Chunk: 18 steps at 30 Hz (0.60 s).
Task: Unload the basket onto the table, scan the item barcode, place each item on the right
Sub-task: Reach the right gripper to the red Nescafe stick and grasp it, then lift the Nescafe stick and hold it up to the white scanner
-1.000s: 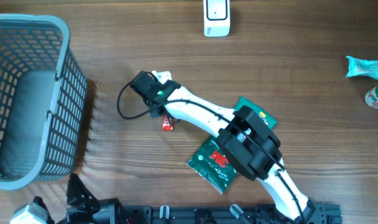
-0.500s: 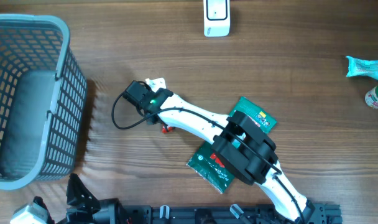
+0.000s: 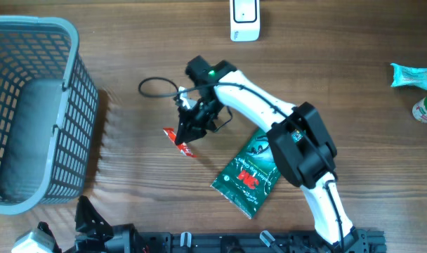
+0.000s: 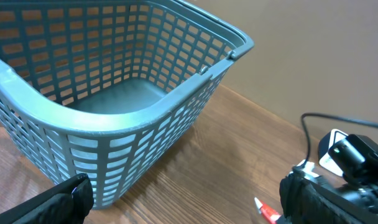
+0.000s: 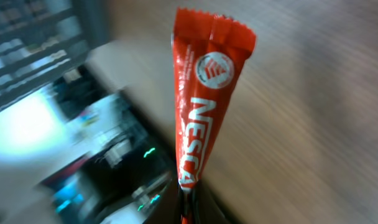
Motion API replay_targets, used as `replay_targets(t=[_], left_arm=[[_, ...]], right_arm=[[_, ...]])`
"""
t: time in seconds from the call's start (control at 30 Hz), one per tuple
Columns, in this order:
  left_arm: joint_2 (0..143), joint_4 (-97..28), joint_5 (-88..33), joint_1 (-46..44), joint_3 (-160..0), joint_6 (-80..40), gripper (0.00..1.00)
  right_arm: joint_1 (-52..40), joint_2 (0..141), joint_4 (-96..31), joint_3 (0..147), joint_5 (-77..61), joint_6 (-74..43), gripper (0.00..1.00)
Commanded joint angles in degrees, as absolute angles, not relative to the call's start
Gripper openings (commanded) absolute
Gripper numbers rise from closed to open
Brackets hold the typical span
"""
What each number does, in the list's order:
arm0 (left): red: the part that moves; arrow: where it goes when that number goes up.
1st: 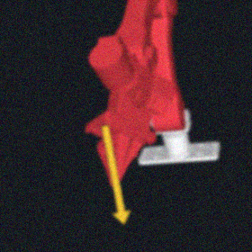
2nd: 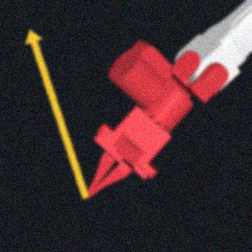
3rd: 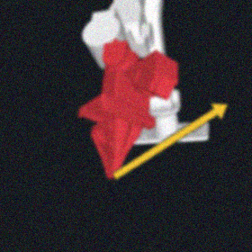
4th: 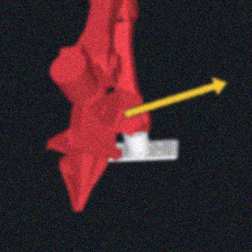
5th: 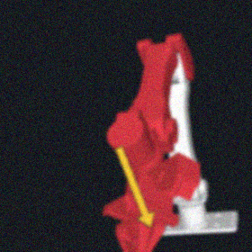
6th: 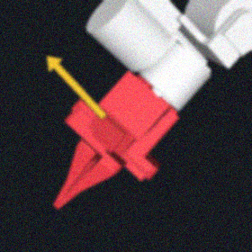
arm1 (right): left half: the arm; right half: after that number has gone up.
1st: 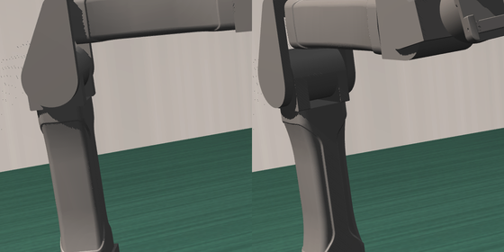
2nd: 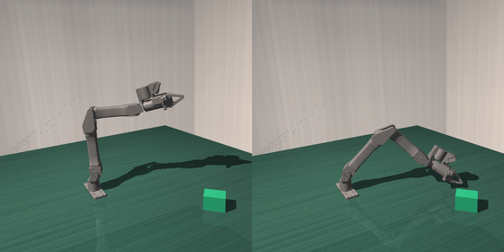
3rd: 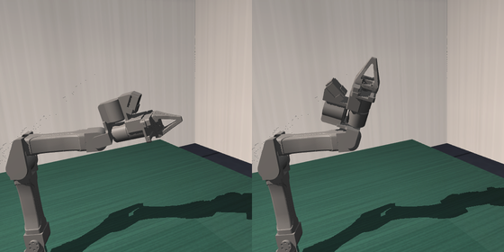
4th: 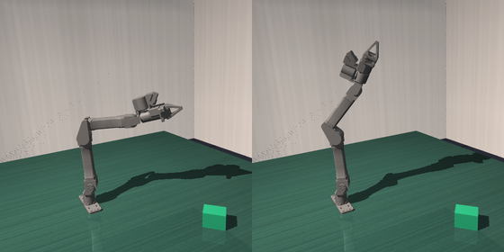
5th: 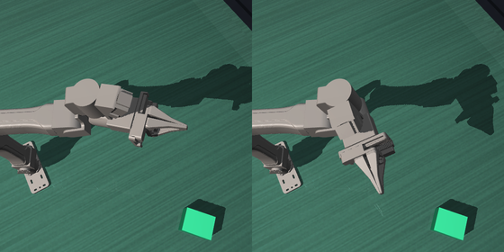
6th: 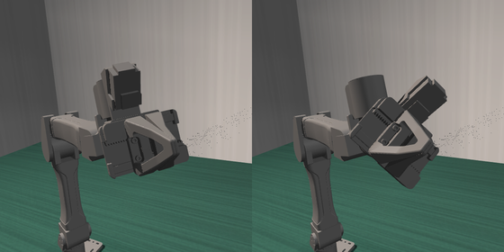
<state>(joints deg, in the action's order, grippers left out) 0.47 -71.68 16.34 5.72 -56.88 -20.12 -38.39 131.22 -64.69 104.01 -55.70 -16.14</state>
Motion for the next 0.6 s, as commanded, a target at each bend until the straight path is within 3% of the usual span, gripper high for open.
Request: replay_targets(t=[0.0, 0.1, 0.37, 0.57], left_arm=[[0.32, -71.48, 15.90, 5.52, -56.99, -20.40, 1.00], [0.32, -71.48, 15.90, 5.52, -56.99, -20.40, 1.00], [0.32, -71.48, 15.90, 5.52, -56.99, -20.40, 1.00], [0.32, -71.48, 15.90, 5.52, -56.99, -20.40, 1.00]], right_arm=[[-38.17, 128.99, -70.52, 104.25, -68.88, -7.44, 0.05], [-38.30, 128.99, -75.57, 104.25, -70.22, -4.01, 0.04], [-38.28, 128.99, -89.86, 104.14, -78.54, 23.73, 0.05], [-38.28, 128.99, -92.33, 101.86, -79.15, 30.13, 0.04]])
